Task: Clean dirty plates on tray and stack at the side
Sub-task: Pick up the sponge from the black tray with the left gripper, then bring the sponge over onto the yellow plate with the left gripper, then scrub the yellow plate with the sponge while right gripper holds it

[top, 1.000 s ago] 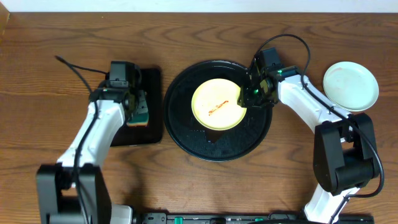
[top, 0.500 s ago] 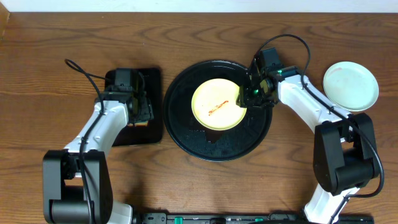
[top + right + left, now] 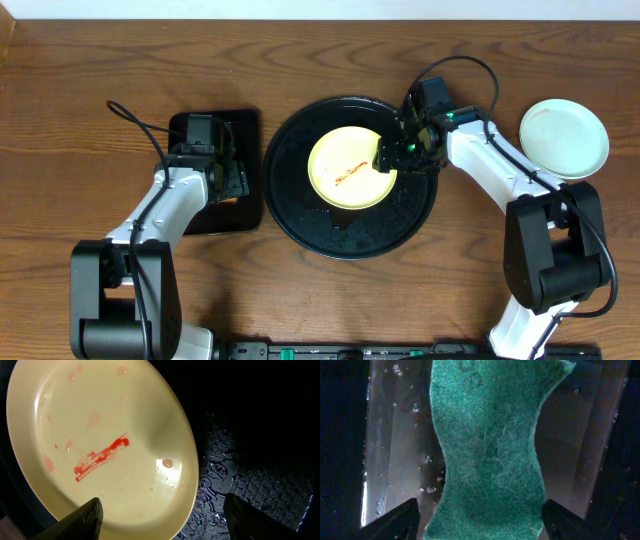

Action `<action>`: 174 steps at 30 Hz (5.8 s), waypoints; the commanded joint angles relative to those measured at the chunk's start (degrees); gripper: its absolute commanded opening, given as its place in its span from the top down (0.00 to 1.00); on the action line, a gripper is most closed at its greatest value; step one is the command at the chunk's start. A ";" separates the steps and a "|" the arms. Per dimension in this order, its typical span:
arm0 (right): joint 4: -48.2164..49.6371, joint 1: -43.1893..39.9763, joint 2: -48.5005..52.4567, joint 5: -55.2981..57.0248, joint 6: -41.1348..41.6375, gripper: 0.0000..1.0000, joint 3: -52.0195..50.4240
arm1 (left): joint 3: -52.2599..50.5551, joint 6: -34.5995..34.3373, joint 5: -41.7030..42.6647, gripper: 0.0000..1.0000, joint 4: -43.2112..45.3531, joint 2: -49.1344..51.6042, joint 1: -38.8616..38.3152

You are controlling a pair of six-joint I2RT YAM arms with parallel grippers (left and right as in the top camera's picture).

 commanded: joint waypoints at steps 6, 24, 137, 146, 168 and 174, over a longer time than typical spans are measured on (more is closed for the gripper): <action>-0.24 0.28 0.50 -0.46 0.17 0.24 0.76 | -0.81 -0.17 0.28 0.36 0.31 3.39 0.24; -0.26 0.28 0.50 -0.44 0.17 0.24 0.76 | -0.33 -0.42 1.07 0.93 0.04 -2.27 0.24; 11.32 9.94 6.75 6.62 19.67 0.99 0.76 | -0.35 -12.37 1.09 0.93 9.09 -14.49 -18.56; 10.93 11.06 6.75 6.58 19.41 0.99 0.76 | -0.35 -17.22 4.24 0.93 18.64 -1.70 -24.70; 10.88 11.13 6.75 5.70 18.56 0.99 0.76 | -0.35 -22.58 10.10 0.93 28.09 8.98 -25.57; 10.91 11.13 6.75 5.70 18.56 0.99 0.76 | -0.35 -25.49 10.08 0.93 32.00 10.80 -25.70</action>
